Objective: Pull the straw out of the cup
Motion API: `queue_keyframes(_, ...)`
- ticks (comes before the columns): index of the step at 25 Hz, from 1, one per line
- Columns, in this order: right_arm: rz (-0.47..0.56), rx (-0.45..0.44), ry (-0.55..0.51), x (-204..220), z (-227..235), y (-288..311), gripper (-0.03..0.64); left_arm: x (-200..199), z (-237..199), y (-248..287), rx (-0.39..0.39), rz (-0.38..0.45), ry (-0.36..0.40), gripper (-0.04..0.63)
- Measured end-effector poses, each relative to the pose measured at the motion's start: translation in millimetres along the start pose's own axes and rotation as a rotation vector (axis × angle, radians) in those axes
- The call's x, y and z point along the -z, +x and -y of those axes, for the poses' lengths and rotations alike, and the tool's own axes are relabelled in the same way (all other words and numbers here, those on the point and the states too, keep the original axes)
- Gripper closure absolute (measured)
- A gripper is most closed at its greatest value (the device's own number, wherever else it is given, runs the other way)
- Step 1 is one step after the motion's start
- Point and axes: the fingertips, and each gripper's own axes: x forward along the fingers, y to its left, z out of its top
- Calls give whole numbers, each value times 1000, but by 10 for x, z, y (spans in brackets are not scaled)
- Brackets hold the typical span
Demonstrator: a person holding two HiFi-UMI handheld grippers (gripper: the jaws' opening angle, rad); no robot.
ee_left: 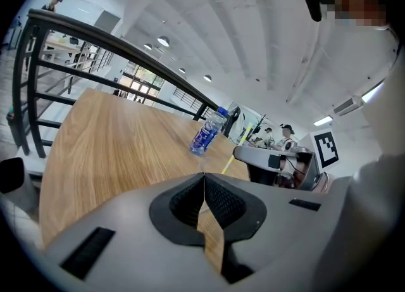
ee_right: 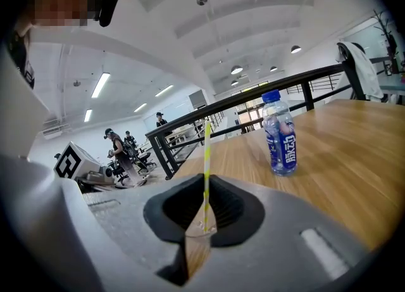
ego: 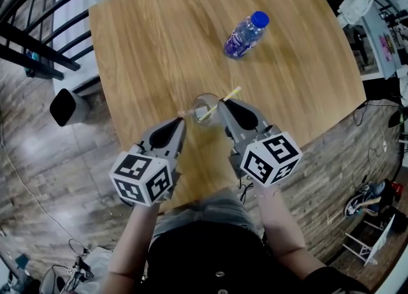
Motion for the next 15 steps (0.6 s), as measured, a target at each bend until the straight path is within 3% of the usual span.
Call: queue_keyframes(15, 120, -6, -28, -312, -286, -433, 594, -68, 320, -296, 3, 30, 92, 578)
